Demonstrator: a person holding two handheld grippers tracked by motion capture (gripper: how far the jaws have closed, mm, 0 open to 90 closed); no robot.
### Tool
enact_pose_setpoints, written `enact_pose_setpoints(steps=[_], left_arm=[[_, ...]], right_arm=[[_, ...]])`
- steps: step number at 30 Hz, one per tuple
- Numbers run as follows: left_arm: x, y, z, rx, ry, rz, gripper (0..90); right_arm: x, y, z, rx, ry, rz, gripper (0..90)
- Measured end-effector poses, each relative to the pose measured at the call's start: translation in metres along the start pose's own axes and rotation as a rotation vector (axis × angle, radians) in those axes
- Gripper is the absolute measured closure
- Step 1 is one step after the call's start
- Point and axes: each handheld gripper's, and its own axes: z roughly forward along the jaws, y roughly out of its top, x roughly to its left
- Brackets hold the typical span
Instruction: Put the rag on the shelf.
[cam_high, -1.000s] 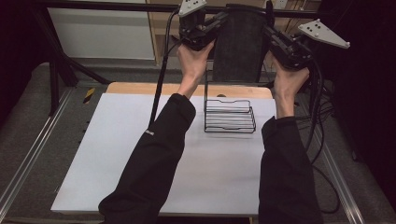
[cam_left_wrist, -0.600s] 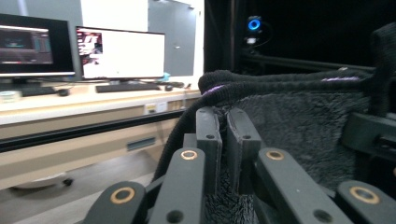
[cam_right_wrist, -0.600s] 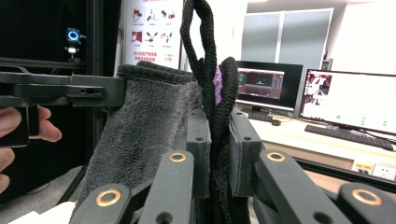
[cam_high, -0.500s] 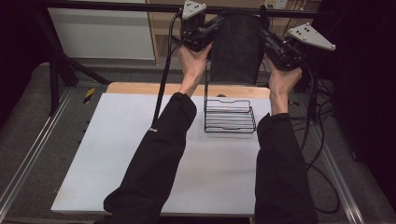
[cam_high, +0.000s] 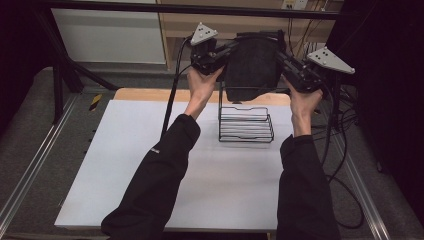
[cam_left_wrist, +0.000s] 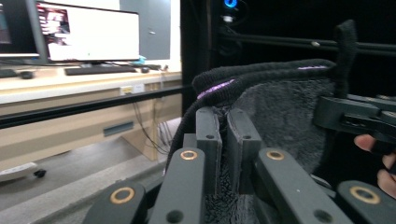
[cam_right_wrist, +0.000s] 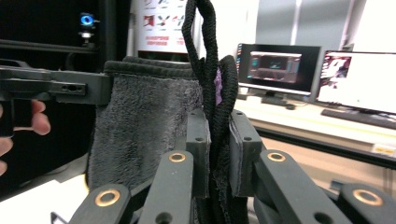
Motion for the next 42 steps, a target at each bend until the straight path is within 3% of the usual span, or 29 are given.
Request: enact_pose_setpoints(steps=[7, 10, 15, 20, 26, 32, 37, 42], left_arm=[[-0.018, -0.005, -0.013, 0.018, -0.067, 0.072, 83.8], [-0.026, -0.009, -0.019, 0.031, -0.070, 0.095, 83.6], [-0.031, -0.016, -0.028, 0.048, -0.082, 0.086, 83.5], [-0.032, -0.027, -0.036, 0.079, -0.092, 0.076, 83.3], [-0.035, -0.038, -0.043, 0.106, -0.133, 0.055, 83.0], [-0.041, -0.056, -0.050, 0.167, -0.150, 0.072, 83.0], [-0.044, -0.074, -0.051, 0.211, -0.127, 0.099, 82.9], [-0.045, -0.080, -0.047, 0.232, -0.116, 0.107, 82.8]], right_arm=[[0.004, -0.011, -0.026, -0.004, 0.037, -0.026, 80.6], [0.006, -0.017, -0.034, -0.009, 0.050, -0.023, 80.4], [0.013, -0.029, -0.046, -0.032, 0.067, -0.034, 80.1], [0.018, -0.041, -0.053, -0.020, 0.075, -0.029, 79.9], [0.021, -0.051, -0.058, 0.032, 0.066, -0.053, 79.0], [0.023, -0.062, -0.064, 0.093, 0.082, -0.091, 76.0], [0.023, -0.070, -0.068, 0.136, 0.094, -0.089, 66.2], [0.026, -0.070, -0.077, 0.194, 0.107, -0.018, 40.7]])
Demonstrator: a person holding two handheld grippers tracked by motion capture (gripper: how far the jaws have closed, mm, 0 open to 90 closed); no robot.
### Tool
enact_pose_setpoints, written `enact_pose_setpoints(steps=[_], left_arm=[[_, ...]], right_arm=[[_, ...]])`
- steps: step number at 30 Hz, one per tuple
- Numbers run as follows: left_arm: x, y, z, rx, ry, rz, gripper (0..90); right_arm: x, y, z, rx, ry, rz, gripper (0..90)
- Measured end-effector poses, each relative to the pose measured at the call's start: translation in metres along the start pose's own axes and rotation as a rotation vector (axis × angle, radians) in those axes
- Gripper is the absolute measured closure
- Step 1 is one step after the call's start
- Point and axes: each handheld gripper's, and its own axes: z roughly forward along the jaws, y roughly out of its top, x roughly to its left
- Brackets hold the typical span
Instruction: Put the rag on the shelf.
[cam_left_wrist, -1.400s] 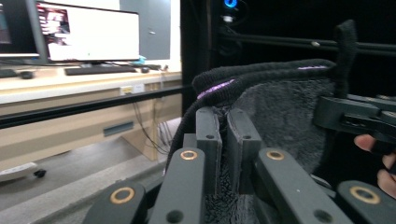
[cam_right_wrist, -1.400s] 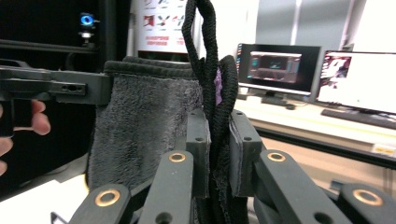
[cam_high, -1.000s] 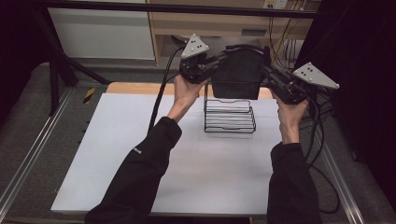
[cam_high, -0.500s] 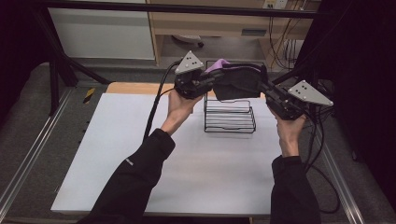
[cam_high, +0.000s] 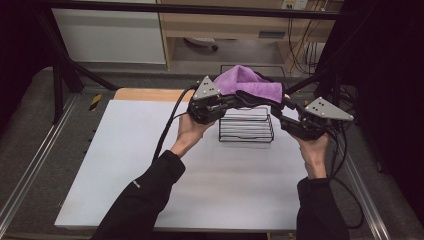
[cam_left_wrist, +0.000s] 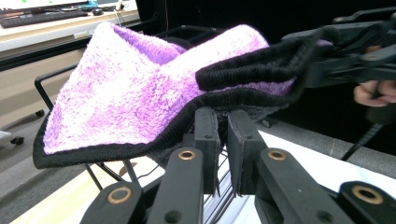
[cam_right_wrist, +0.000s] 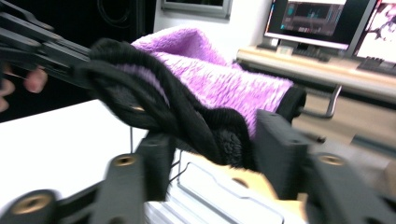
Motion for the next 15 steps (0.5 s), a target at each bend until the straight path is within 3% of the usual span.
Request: enact_pose_setpoints(steps=[3, 8, 12, 15], left_arm=[[-0.002, -0.001, 0.002, 0.017, 0.017, 0.013, 82.5], [-0.010, -0.005, 0.006, 0.055, 0.065, 0.080, 81.0], [-0.011, -0.005, 0.001, 0.035, 0.056, 0.056, 77.9], [-0.008, -0.003, -0.013, 0.037, 0.029, 0.018, 66.3]], right_arm=[[0.005, 0.000, -0.008, 0.018, 0.022, 0.059, 30.8], [0.014, 0.005, -0.017, 0.008, 0.056, 0.077, 26.9], [0.015, 0.008, -0.008, 0.050, 0.027, 0.082, 43.5], [0.014, 0.002, 0.003, 0.095, 0.015, 0.088, 60.0]])
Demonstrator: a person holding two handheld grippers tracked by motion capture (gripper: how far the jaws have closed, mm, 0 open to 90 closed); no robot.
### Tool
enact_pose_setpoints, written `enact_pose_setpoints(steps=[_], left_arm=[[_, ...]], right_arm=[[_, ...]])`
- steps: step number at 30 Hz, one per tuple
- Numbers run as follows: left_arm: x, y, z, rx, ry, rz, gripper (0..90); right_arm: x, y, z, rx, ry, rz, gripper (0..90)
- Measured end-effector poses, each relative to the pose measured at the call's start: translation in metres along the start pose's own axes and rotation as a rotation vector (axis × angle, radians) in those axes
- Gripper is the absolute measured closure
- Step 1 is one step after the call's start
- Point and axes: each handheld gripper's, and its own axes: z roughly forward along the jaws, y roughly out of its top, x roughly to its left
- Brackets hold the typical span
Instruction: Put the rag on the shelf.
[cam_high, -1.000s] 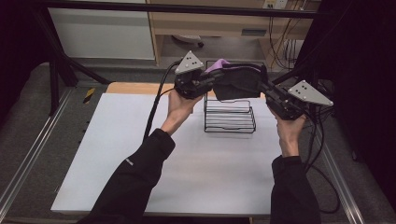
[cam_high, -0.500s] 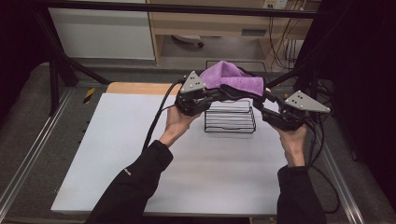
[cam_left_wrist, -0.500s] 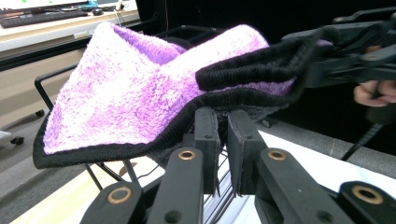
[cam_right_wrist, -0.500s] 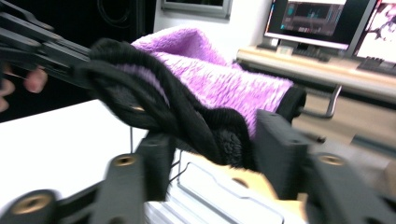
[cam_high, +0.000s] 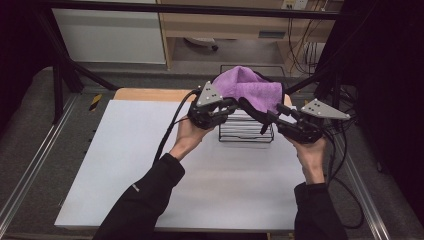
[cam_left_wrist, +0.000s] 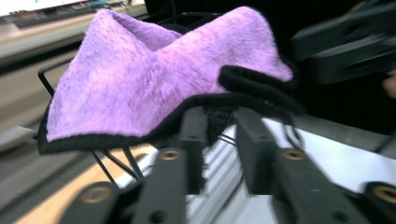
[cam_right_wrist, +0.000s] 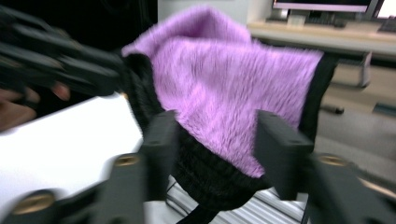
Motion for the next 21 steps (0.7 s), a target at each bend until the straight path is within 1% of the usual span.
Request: enact_pose_setpoints(steps=[1, 2, 4, 6, 7, 9, 10, 11, 15, 16, 18, 19, 21], left_arm=[[0.002, 0.001, -0.006, -0.006, 0.009, -0.005, 62.6], [0.006, 0.002, -0.011, -0.014, 0.017, -0.021, 58.4], [0.016, 0.005, -0.020, -0.024, 0.041, -0.058, 51.0], [0.031, 0.011, -0.025, -0.046, 0.074, -0.124, 47.5], [0.037, 0.014, -0.024, -0.039, 0.094, -0.145, 44.8], [0.050, 0.018, -0.017, -0.006, 0.122, -0.172, 38.0], [0.056, 0.020, -0.013, 0.004, 0.135, -0.182, 37.1], [0.061, 0.021, -0.008, 0.012, 0.136, -0.202, 36.7], [0.079, 0.026, 0.013, 0.061, 0.161, -0.242, 33.1], [0.082, 0.026, 0.017, 0.069, 0.156, -0.261, 32.6], [0.087, 0.025, 0.022, 0.062, 0.117, -0.308, 31.9], [0.088, 0.025, 0.023, 0.057, 0.105, -0.318, 32.3], [0.087, 0.025, 0.024, 0.054, 0.100, -0.309, 33.1]], right_arm=[[-0.001, -0.003, 0.004, 0.019, -0.016, 0.003, 66.6], [-0.003, -0.005, 0.007, 0.034, -0.017, 0.008, 72.9], [-0.005, -0.010, 0.011, 0.052, -0.016, 0.023, 82.0], [-0.007, -0.013, 0.014, 0.070, -0.016, 0.028, 87.2], [-0.008, -0.014, 0.015, 0.073, -0.017, 0.028, 87.3], [-0.008, -0.016, 0.016, 0.068, -0.018, 0.029, 84.6], [-0.008, -0.016, 0.017, 0.067, -0.020, 0.023, 83.4], [-0.007, -0.016, 0.017, 0.064, -0.018, 0.019, 81.0], [-0.004, -0.017, 0.017, 0.048, -0.016, 0.005, 69.6], [-0.003, -0.018, 0.017, 0.047, -0.014, 0.003, 67.2], [-0.003, -0.019, 0.017, 0.041, -0.013, 0.004, 62.9], [-0.003, -0.019, 0.017, 0.044, -0.007, 0.005, 62.0], [-0.003, -0.020, 0.016, 0.041, 0.001, 0.007, 59.5]])
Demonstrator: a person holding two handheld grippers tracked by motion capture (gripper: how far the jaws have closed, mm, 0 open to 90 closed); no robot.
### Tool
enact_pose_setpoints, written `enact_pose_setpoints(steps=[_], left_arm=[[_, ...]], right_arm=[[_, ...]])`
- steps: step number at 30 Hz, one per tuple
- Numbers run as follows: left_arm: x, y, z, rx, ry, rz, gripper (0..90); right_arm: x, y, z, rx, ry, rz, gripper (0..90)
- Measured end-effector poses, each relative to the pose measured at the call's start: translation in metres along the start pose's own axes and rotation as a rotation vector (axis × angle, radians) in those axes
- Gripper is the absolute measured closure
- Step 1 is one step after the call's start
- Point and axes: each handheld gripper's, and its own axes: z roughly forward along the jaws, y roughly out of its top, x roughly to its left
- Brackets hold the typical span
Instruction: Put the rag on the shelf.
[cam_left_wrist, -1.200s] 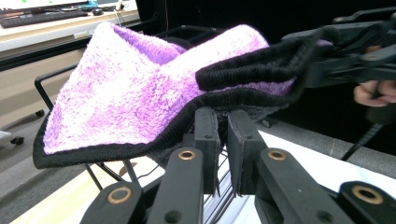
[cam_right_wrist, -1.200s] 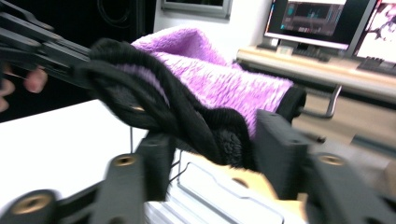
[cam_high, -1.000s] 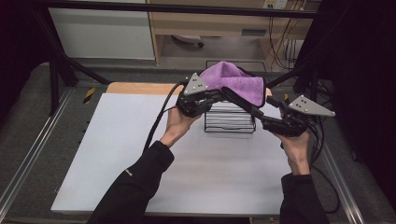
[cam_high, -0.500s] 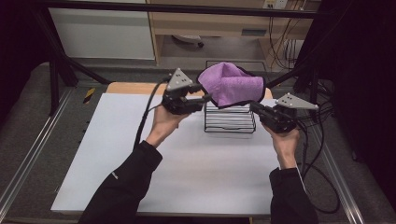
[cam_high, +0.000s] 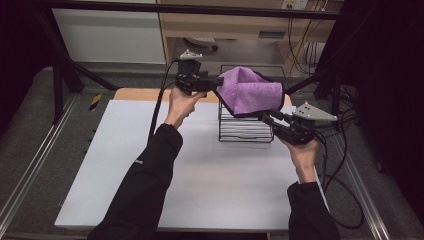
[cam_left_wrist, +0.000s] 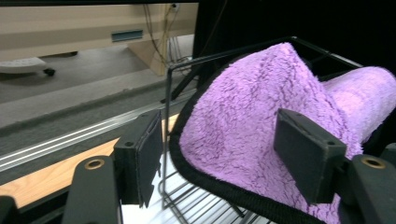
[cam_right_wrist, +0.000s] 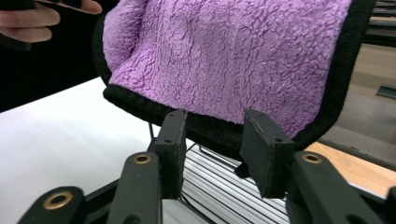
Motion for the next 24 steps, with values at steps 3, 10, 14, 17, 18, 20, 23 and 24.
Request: enact_pose_setpoints(steps=[3, 10, 14, 17, 18, 20, 23, 24], left_arm=[[0.003, 0.000, 0.001, 0.004, -0.040, -0.020, 38.7], [-0.005, 0.002, -0.002, -0.031, -0.108, -0.010, 51.1], [-0.021, 0.004, 0.003, -0.004, -0.100, 0.052, 51.2], [-0.024, 0.004, 0.004, 0.000, -0.101, 0.038, 57.9], [-0.023, 0.005, 0.004, 0.007, -0.116, 0.023, 61.8], [-0.023, 0.006, 0.004, 0.024, -0.129, 0.001, 68.3], [-0.026, 0.007, 0.002, 0.024, -0.108, 0.010, 80.8], [-0.028, 0.008, 0.000, 0.017, -0.095, 0.017, 83.9]], right_arm=[[0.000, -0.001, 0.000, -0.004, 0.008, 0.003, 58.6], [0.003, 0.000, 0.002, -0.004, 0.021, 0.000, 56.2], [0.002, -0.002, 0.003, -0.001, 0.023, 0.010, 55.3], [0.004, -0.004, 0.004, 0.000, 0.027, 0.008, 55.3], [0.004, -0.004, 0.004, 0.002, 0.028, 0.008, 55.3], [0.004, -0.004, 0.003, 0.001, 0.029, -0.001, 55.3], [0.004, -0.004, 0.003, 0.000, 0.027, 0.010, 54.9], [0.004, -0.004, 0.003, -0.003, 0.026, 0.012, 54.5]])
